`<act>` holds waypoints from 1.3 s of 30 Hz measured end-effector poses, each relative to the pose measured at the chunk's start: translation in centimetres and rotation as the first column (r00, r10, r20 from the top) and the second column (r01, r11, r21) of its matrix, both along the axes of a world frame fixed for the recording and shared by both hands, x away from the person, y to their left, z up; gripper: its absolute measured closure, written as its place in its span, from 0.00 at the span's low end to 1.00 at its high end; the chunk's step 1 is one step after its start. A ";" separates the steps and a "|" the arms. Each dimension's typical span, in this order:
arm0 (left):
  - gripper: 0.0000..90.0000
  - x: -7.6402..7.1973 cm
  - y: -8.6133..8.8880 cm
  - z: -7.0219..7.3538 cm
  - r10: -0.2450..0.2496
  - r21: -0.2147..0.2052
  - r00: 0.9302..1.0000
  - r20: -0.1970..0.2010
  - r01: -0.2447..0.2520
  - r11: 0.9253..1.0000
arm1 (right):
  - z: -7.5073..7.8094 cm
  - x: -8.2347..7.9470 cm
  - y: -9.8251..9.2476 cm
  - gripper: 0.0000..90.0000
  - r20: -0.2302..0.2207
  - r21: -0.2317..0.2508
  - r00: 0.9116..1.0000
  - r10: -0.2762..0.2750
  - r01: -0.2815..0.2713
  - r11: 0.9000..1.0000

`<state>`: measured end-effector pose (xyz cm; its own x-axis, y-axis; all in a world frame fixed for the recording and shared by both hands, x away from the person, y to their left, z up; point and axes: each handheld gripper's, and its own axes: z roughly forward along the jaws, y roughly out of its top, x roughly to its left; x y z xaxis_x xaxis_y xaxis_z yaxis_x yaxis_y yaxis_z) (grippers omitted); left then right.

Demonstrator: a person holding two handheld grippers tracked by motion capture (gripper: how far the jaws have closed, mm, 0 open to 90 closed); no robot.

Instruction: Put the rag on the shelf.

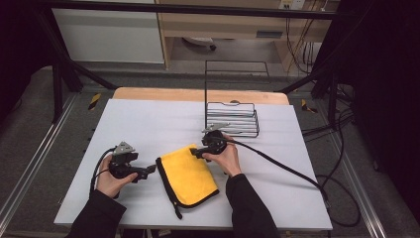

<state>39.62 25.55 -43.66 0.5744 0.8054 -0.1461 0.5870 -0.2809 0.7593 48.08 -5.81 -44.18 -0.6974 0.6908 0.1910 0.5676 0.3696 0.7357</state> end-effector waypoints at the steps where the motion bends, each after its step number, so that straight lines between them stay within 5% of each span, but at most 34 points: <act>1: 0.09 0.0 0.0 0.0 0.000 -0.002 1.000 -0.004 0.000 1.000 | -0.1 0.2 0.0 0.51 0.004 -0.005 1.000 0.004 -0.004 1.000; 10: 0.20 0.6 -0.1 0.3 0.040 -0.028 0.999 -0.013 -0.040 0.999 | -1.0 1.0 0.1 0.75 -0.057 0.020 0.996 0.072 -0.071 0.997; 14: 0.29 1.3 -0.6 0.0 0.059 -0.046 0.997 -0.048 -0.061 0.997 | -1.0 0.9 0.2 0.88 -0.113 0.048 0.992 0.060 -0.055 0.997; 18: 0.38 2.0 -1.5 -0.4 0.063 -0.022 0.995 -0.077 -0.064 0.998 | -0.7 0.9 0.1 0.92 -0.120 0.035 0.992 0.041 -0.037 0.999; 24: 0.51 2.8 -2.8 -0.5 0.056 -0.043 0.994 -0.096 -0.061 0.997 | 0.1 0.2 -0.4 0.93 -0.095 -0.003 0.995 0.016 -0.016 1.000; 29: 0.60 3.5 -3.7 -1.0 0.055 -0.042 0.986 -0.155 -0.062 0.997 | -0.3 0.0 -0.6 0.90 -0.085 -0.006 0.996 0.001 -0.001 1.000; 36: 0.71 3.3 -4.1 -0.9 0.043 -0.012 0.986 -0.162 -0.046 0.999 | -0.3 0.4 -0.9 0.70 -0.014 -0.024 0.999 0.036 -0.037 0.999; 39: 0.73 3.2 -4.3 -0.9 0.037 0.005 0.988 -0.149 -0.037 0.999 | -0.5 0.6 -0.8 0.68 -0.030 -0.014 0.999 0.045 -0.045 0.999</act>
